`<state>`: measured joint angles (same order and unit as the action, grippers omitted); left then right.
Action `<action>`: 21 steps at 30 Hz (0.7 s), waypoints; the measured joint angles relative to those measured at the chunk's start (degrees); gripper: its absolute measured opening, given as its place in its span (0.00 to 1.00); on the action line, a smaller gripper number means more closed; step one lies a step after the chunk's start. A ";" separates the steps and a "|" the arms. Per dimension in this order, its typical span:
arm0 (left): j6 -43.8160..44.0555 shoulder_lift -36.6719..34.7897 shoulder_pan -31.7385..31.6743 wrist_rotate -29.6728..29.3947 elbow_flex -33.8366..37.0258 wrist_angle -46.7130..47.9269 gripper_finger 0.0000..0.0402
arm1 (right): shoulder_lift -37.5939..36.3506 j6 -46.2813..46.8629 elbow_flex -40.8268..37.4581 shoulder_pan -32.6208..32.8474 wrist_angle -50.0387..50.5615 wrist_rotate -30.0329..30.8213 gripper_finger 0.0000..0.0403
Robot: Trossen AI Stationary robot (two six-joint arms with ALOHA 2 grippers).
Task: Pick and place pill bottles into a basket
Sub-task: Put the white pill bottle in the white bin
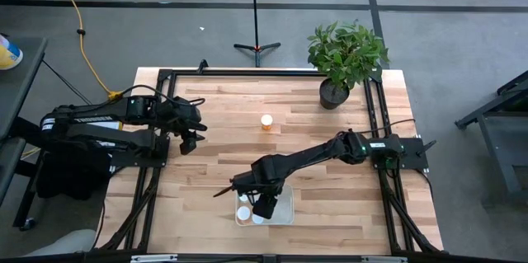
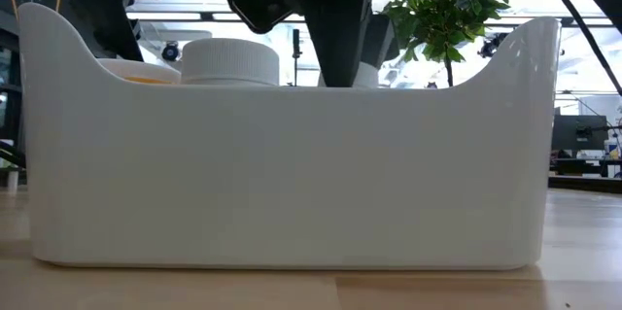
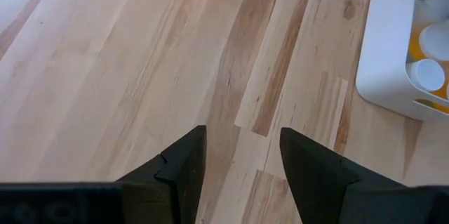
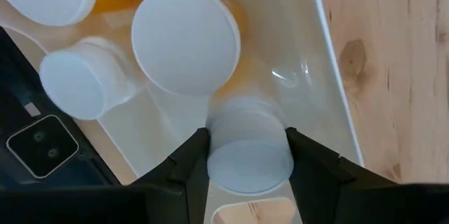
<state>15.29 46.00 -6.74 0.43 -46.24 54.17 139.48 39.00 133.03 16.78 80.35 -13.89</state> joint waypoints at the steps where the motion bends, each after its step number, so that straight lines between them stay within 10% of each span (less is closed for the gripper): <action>1: 0.00 0.00 0.00 -0.02 0.00 0.00 0.54 | 0.16 0.01 0.00 0.01 -0.07 -0.06 0.37; 15: 0.00 0.00 0.00 0.50 0.00 0.02 0.54 | 1.57 -0.02 0.00 0.15 0.83 -1.03 0.37; 21: 0.00 0.00 0.00 0.61 0.00 0.02 0.54 | 1.64 1.01 -0.02 0.12 0.95 0.81 0.62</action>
<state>15.29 46.00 -6.74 1.04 -46.24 54.20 141.12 40.01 133.01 16.89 81.31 -13.08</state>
